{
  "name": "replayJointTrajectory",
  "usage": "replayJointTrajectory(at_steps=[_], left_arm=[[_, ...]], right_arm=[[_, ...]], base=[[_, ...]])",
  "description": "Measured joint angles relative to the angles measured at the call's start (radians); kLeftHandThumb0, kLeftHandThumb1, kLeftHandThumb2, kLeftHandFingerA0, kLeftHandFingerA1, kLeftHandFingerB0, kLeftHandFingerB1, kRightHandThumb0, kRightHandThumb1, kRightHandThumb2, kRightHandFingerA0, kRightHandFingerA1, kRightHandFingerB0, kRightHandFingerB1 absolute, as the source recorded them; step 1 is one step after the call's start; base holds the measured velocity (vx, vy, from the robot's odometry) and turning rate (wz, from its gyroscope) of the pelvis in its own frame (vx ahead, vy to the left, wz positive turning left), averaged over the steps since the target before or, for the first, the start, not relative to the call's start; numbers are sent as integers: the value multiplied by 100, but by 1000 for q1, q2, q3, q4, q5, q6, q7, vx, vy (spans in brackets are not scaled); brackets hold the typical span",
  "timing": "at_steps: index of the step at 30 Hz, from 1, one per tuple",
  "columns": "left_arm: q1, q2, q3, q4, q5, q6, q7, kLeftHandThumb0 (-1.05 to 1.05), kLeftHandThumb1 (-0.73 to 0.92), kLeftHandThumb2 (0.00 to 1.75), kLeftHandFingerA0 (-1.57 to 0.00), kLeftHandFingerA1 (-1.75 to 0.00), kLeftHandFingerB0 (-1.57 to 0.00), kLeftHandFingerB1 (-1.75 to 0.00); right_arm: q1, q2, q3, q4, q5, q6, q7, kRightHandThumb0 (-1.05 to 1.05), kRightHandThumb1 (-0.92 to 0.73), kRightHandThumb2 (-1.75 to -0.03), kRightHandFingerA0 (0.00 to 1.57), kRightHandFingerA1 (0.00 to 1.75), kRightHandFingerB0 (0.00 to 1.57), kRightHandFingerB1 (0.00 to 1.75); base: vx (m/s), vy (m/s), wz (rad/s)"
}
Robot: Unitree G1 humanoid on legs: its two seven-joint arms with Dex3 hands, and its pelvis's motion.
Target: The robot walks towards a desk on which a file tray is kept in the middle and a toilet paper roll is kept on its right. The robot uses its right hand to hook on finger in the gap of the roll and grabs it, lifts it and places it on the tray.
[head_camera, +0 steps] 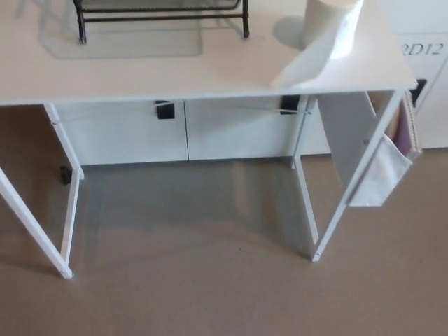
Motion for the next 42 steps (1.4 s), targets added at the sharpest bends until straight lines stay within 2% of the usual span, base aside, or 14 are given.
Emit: replayJointTrajectory(at_steps=[1, 5, 7, 9, 10, 11, 13, 14, 16, 26, 28, 30, 31, 42], left_arm=[[0, 0, 0, 0, 0, -1, 0, -102, 92, 85, -10, -103, 0, -43], [1, 0, 0, 2, 0, -3, -1, -103, 92, 83, -12, -106, 0, -41], [-7, -3, 1, 5, -1, -7, -2, -104, 77, 132, -10, -78, -3, -51], [-11, -4, 0, 8, 0, -7, -2, -103, 92, 84, -21, -108, 0, -50], [-11, -5, 0, 8, 0, -7, -2, -104, 78, 133, -24, -85, -3, -50], [-11, -5, -1, 9, 0, -7, -2, -104, 92, 84, -19, -111, 0, -51], [-12, -4, -2, 9, 0, -7, -2, -103, 92, 85, -15, -106, 0, -52], [-12, -4, -2, 9, 0, -8, -2, -104, 79, 133, -21, -83, -4, -50], [-12, -4, -3, 9, 1, -8, -2, -103, 92, 86, -18, -109, 0, -54], [-13, 4, 2, -15, -1, -6, -2, -103, 92, 85, -23, -114, 0, -49], [-12, 4, 2, -14, -1, -6, -1, -104, 80, 135, -31, -91, -3, -49], [-9, 4, -1, -15, 0, -6, -2, -104, 80, 135, -21, -84, -4, -49], [-8, 4, -2, -15, 0, -6, -2, -104, 92, 87, -27, -116, 0, -51], [-1, -4, 4, -21, -2, -6, -2, -102, 92, 87, -14, -103, 0, -54]], right_arm=[[0, -3, 6, -2, -4, 0, -2, -84, -55, -90, 9, 12, 7, 27], [1, -8, -3, 0, -3, -1, 1, -74, -49, -90, 3, 31, 0, 35], [-7, -4, -1, 2, -5, 2, 6, -78, -50, -88, 5, 23, 4, 31], [-13, -17, -7, 2, -4, 2, 5, -69, -61, -59, 0, 30, 7, 34], [-14, -16, -14, 2, -1, 2, 6, -70, -46, -87, 0, 21, 4, 36], [-15, -14, -24, 3, 2, 2, 7, -69, -46, -88, 0, 27, 2, 33], [-15, -10, -40, 3, 10, 2, 11, -67, -58, -57, 0, 40, 9, 36], [-15, -6, -52, 3, 18, 2, 13, -77, -47, -86, 0, 39, 9, 38], [-15, -5, -52, 2, 20, 2, 12, -39, -36, -96, 0, 53, 0, 52], [-10, 2, -54, 2, 28, 12, 15, -72, -46, -86, 1, 26, 5, 43], [-11, 2, -61, -1, 34, 16, 27, -77, -49, -89, 6, 21, 3, 40], [-11, 1, -59, -1, 35, 16, 29, -70, -45, -87, 0, 24, 6, 41], [-11, 2, -60, -1, 35, 16, 32, -70, -45, -86, 1, 35, 1, 43], [-16, 11, -103, -6, 66, 21, 61, -69, -57, -58, 0, 45, 8, 37]], base=[[201, -64, 11], [231, -114, 10], [252, -335, 34], [240, -237, -4], [217, -124, 3], [181, -85, -7], [139, -9, -12], [122, 71, -10], [131, 133, -19], [210, 201, -7], [120, 113, 5], [106, 101, 12], [102, 65, 13], [52, -18, 4]])
